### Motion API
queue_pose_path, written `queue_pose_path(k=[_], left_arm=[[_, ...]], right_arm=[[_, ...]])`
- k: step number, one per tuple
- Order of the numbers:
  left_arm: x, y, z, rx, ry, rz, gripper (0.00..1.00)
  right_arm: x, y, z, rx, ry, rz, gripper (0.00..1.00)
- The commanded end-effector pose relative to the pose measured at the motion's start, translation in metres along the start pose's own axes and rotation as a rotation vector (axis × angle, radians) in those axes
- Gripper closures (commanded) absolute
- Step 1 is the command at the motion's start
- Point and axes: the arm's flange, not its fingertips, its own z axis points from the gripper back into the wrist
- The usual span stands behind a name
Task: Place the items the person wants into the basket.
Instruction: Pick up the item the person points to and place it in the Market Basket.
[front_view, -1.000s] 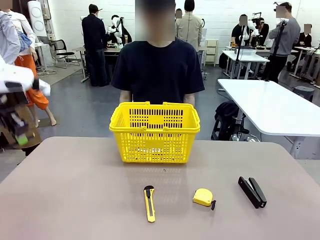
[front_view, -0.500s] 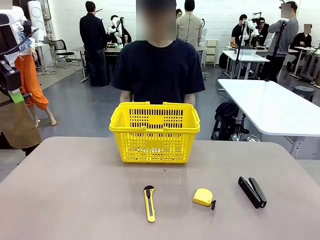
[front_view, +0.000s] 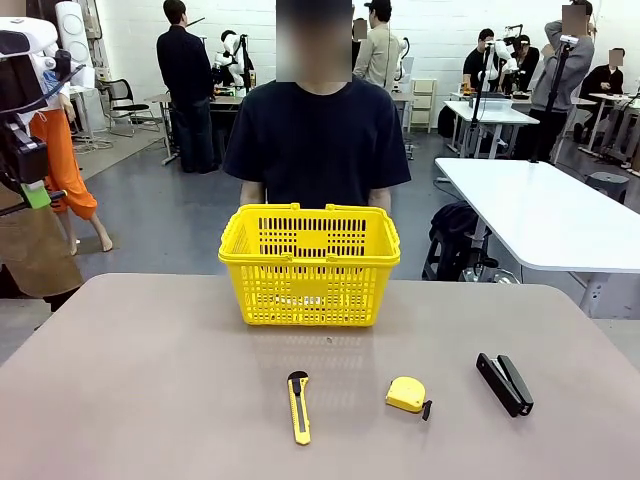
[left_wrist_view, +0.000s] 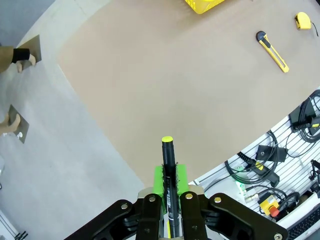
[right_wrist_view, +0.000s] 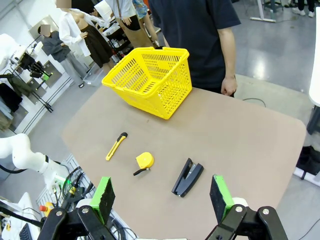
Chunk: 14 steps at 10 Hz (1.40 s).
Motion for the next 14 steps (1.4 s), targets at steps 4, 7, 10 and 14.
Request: queue_pose_path(k=[4, 7, 10, 14], left_arm=[[-0.001, -0.002, 0.003, 0.002, -0.006, -0.003, 1.00], [-0.001, 0.000, 0.001, 0.001, -0.003, 0.000, 0.89], [0.111, -0.027, 0.016, -0.031, 0.002, -0.412, 0.89], [0.209, -0.090, 0.001, 0.014, -0.017, -0.733, 0.89]], right_arm=[[0.001, -0.001, 0.000, 0.015, -0.021, 0.017, 0.00], [0.001, -0.001, 0.000, 0.015, -0.021, 0.017, 0.00], [0.001, -0.001, 0.000, 0.015, -0.021, 0.017, 0.00], [0.001, -0.001, 0.000, 0.015, -0.021, 0.017, 0.00]])
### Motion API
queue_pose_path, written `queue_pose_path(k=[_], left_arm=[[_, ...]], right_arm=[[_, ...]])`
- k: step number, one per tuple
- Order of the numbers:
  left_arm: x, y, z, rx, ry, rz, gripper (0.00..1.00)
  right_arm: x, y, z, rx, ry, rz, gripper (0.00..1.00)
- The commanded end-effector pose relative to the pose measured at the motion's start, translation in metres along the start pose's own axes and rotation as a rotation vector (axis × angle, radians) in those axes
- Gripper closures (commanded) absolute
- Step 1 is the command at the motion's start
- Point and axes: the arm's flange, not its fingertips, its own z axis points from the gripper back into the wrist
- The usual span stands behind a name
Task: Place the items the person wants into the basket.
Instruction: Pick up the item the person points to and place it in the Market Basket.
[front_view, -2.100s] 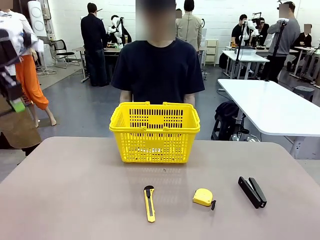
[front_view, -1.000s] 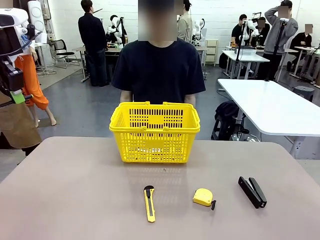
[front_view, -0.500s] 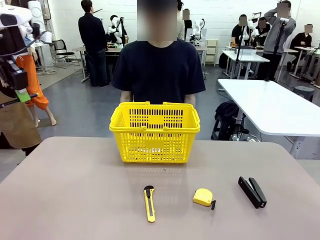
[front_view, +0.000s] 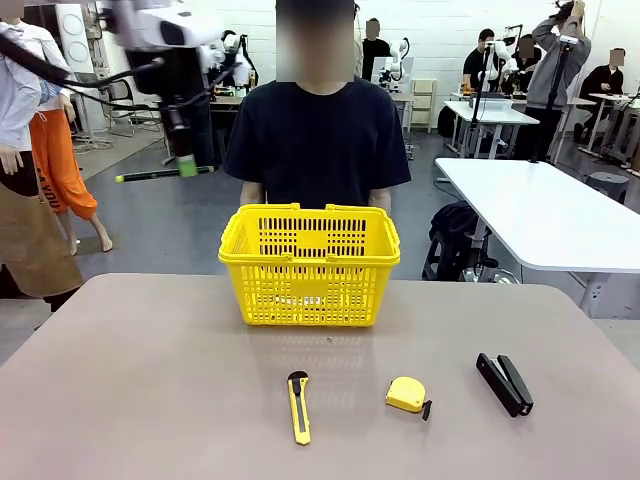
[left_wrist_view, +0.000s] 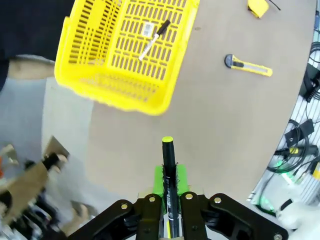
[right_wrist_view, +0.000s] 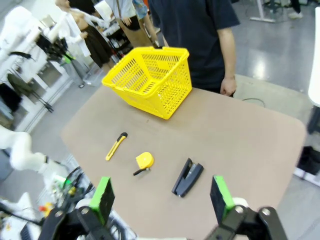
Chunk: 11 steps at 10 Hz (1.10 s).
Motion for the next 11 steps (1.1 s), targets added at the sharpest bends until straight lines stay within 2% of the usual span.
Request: queue_pose_path(k=[1, 4, 7, 10, 11], left_arm=[[0.031, 0.009, 0.000, 0.018, 0.000, -0.124, 0.89], [0.083, 0.015, -0.051, -0.010, 0.043, -0.274, 0.89], [0.114, 0.012, -0.079, -0.034, 0.001, -0.428, 0.89], [0.118, 0.016, -0.086, -0.054, -0.039, -0.456, 0.89], [0.115, 0.018, -0.087, -0.046, -0.046, -0.426, 0.89]], right_arm=[[0.001, -0.001, -0.001, 0.016, -0.021, 0.017, 0.00], [0.001, -0.001, -0.001, 0.016, -0.021, 0.017, 0.00], [0.001, -0.001, -0.001, 0.016, -0.021, 0.017, 0.00], [0.001, -0.001, -0.001, 0.016, -0.021, 0.017, 0.00], [0.001, -0.001, -0.001, 0.016, -0.021, 0.017, 0.00]])
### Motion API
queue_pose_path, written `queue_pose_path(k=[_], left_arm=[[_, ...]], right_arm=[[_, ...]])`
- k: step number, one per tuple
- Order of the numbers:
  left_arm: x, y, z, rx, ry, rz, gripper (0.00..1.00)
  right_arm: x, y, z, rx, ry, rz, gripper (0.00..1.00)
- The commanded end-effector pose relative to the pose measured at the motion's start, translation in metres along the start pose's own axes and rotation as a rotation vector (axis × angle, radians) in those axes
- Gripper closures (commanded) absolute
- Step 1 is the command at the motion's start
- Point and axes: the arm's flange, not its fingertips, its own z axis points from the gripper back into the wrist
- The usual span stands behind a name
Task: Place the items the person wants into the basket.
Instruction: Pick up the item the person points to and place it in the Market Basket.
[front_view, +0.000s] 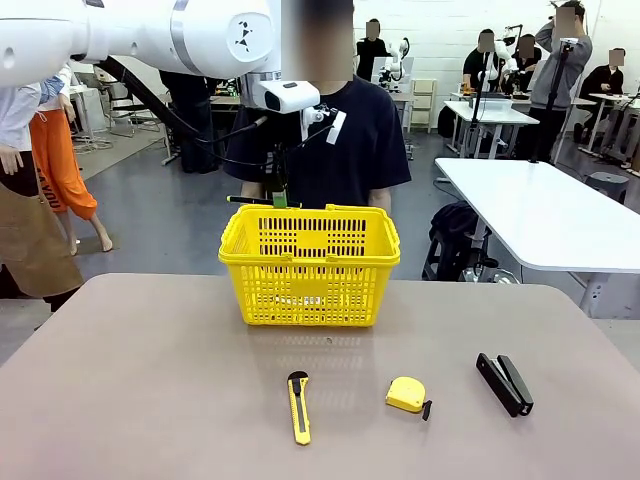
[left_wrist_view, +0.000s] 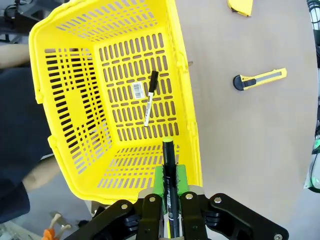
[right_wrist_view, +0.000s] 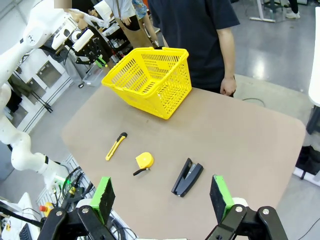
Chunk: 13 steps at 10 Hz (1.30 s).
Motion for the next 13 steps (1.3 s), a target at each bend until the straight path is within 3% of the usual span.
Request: queue_pose_path(k=[1, 10, 13], left_arm=[[0.002, -0.002, -0.002, -0.002, 0.006, -0.006, 0.89], [0.002, -0.001, -0.003, -0.005, 0.001, -0.003, 0.89], [0.027, 0.051, -0.021, -0.096, -0.037, -0.046, 0.89]], right_arm=[[0.001, -0.001, -0.001, 0.017, -0.020, 0.018, 0.00], [0.001, -0.001, -0.001, 0.017, -0.020, 0.018, 0.00], [0.001, -0.001, -0.001, 0.017, -0.020, 0.018, 0.00]])
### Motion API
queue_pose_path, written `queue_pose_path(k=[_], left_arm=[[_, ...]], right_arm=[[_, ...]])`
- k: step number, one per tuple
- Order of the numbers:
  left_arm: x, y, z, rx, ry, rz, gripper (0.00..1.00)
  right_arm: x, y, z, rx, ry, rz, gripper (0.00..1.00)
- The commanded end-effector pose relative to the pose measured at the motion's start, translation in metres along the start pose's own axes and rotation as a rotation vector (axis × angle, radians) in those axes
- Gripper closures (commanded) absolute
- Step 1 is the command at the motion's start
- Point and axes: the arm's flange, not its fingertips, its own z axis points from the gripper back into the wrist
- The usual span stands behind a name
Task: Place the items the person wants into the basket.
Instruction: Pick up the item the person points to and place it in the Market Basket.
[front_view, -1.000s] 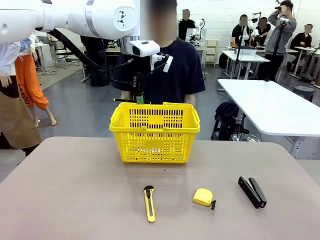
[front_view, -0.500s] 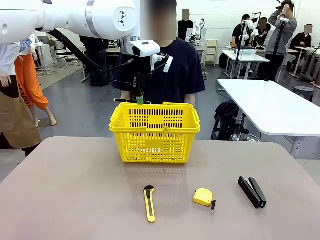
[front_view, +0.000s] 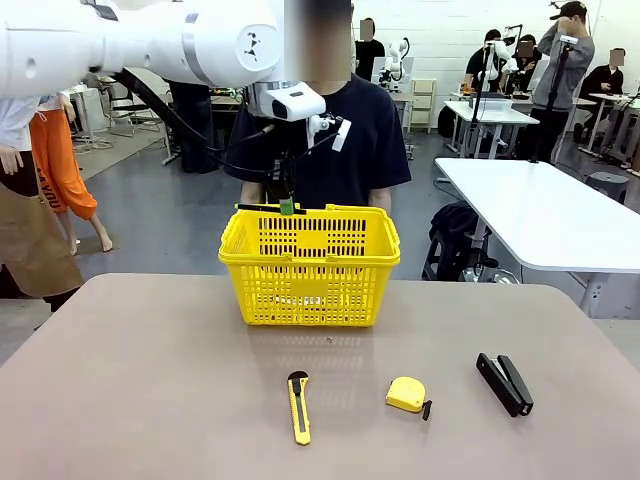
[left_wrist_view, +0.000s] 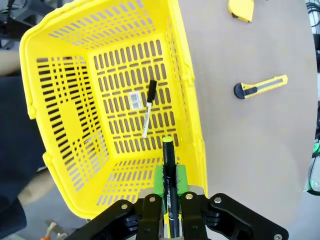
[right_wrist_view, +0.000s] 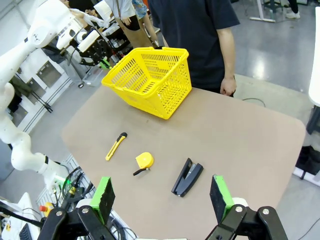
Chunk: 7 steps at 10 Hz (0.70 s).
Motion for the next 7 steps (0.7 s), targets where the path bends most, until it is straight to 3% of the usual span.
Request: queue_pose_path(k=[1, 7], left_arm=[[0.022, 0.041, 0.002, -0.042, -0.020, -0.044, 0.89], [0.028, 0.092, -0.049, -0.048, -0.040, 0.017, 0.89]], right_arm=[[0.001, -0.001, -0.001, 0.017, -0.020, 0.018, 0.00], [0.001, -0.001, -0.001, 0.017, -0.020, 0.018, 0.00]])
